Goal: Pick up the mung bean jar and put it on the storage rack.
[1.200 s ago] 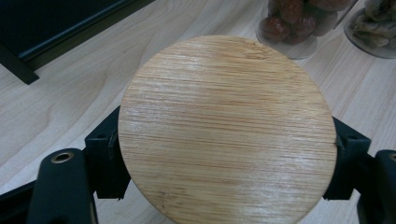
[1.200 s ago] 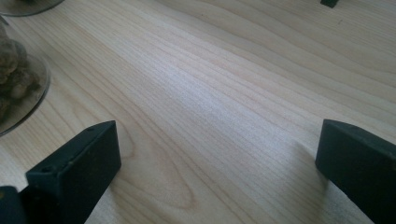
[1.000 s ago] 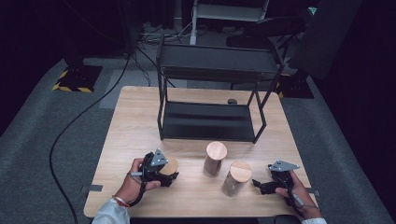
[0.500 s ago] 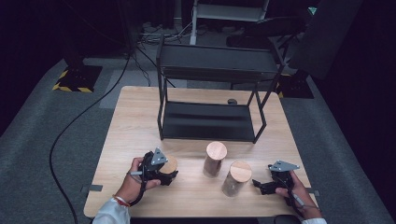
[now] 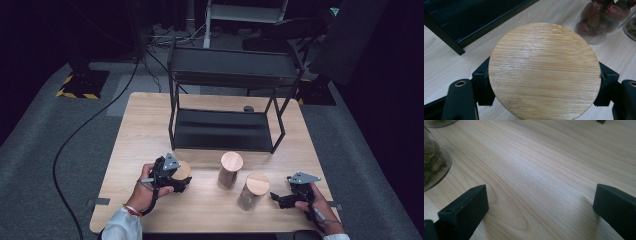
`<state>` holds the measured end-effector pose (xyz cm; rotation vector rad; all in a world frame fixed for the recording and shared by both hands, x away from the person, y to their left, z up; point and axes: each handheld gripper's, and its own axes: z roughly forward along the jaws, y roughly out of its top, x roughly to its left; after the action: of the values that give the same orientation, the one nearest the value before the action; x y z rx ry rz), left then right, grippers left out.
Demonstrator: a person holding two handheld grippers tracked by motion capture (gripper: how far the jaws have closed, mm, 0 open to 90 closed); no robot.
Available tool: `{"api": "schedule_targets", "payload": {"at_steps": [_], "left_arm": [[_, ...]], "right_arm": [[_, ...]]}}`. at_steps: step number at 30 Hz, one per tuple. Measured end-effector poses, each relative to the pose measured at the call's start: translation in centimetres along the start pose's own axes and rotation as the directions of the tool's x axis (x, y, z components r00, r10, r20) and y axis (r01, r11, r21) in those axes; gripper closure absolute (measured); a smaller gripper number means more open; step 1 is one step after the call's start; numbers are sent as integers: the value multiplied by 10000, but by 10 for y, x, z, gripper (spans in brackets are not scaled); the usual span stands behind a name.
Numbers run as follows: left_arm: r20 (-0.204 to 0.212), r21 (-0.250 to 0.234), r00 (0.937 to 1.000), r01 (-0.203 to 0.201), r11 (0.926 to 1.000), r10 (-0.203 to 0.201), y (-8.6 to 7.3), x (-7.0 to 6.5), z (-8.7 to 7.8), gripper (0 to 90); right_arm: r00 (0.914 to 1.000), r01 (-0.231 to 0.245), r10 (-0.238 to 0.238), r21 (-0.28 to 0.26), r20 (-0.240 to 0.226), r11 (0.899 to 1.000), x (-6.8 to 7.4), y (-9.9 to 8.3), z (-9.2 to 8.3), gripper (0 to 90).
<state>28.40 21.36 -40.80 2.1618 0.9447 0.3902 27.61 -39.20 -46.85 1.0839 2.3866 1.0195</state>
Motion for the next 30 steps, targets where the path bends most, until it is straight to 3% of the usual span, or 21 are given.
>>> {"api": "schedule_targets", "payload": {"at_steps": [11, 28, 30], "left_arm": [[-197, -26, 9996, 223, 9997, -223, 17, 2, 6, 241], [-460, -331, 9973, 554, 9979, -569, 49, 1, 11, 241], [-543, -512, 9957, 725, 9961, -753, 50, 1, 13, 241]], "right_arm": [[10000, 1, -1, -1, 2, 10000, 0, 0, 0, 0], [10000, 2, -2, -1, 0, 10000, 0, 0, 0, 0], [10000, 3, -3, -2, 0, 10000, 0, 0, 0, 0]]}}
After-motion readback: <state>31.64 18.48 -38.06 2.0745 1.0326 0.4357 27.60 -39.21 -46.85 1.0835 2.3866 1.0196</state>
